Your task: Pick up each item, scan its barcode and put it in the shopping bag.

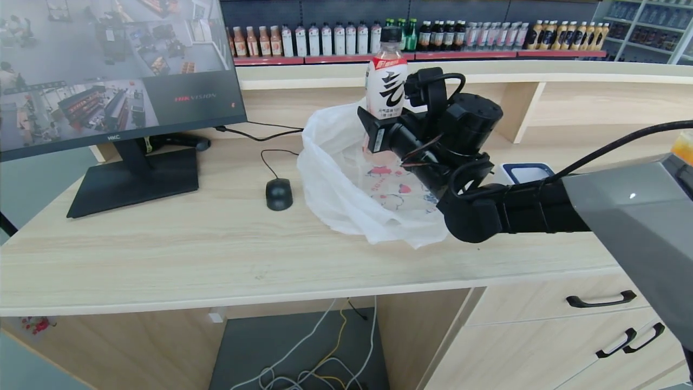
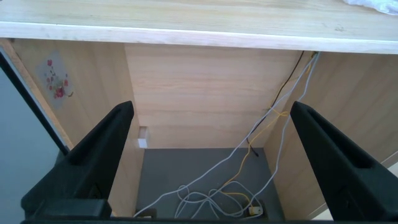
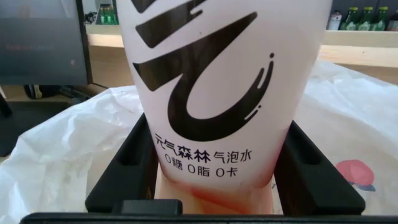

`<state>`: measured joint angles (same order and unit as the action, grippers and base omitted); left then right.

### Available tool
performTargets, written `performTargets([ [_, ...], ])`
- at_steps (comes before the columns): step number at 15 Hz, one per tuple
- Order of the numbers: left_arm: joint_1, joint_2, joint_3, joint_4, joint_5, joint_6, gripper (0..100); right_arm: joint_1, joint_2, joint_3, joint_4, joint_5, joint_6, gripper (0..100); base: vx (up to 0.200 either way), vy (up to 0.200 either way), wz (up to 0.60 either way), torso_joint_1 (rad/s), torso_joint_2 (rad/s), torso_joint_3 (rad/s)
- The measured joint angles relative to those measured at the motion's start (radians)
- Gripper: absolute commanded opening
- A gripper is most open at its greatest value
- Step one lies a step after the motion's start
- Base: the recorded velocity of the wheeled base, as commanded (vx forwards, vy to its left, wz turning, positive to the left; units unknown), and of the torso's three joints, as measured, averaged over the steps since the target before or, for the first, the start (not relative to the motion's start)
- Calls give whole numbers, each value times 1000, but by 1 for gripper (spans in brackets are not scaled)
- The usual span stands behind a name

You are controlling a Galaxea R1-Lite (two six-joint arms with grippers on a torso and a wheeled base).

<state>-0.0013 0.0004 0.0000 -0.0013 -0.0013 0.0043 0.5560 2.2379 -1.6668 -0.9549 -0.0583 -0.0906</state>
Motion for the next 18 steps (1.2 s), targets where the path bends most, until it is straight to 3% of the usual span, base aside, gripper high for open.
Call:
performTargets([
  [18,0,0,0,0,0,0,100,-17,104,10,-45,-2,73,0,0,0,0,0,0,0],
])
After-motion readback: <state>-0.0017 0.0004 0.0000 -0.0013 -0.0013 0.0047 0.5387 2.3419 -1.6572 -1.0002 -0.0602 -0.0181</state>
